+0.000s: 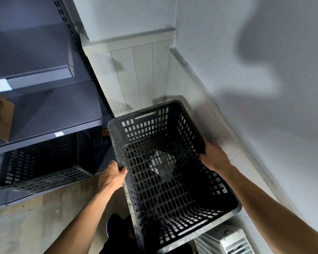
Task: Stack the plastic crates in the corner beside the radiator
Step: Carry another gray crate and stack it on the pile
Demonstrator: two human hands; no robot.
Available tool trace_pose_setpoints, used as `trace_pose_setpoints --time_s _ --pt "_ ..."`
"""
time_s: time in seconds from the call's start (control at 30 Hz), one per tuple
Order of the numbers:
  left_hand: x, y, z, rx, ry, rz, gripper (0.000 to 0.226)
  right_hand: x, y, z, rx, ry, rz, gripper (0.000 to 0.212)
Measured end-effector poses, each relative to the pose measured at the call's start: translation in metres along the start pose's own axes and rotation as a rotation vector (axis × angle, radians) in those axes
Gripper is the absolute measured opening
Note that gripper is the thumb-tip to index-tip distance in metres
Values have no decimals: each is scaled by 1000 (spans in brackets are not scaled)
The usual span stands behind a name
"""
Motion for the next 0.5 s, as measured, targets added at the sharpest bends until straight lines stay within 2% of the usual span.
trace_pose_setpoints --time_s 0.13,0.23,0.37,0.5 --pt "0 1 5 -20 109 -104 28 2 -3 -1 -9 1 -15 69" --pt "-1 2 5 -5 124 -119 30 7 -4 -4 9 2 -44 73" --pt "1 6 5 14 108 -45 36 16 1 -14 37 -80 -58 76" --pt "-6 1 6 83 51 171 49 21 9 -28 52 -148 -79 72"
Point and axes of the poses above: each hand's wrist, its own z-axis towards the middle knuckle, its own x-axis out of the palm, y = z × x, the point moved 7 cm from there along z, towards the middle knuckle, and after that the axes turned 7 degrees about x, right-handed, at the moved point
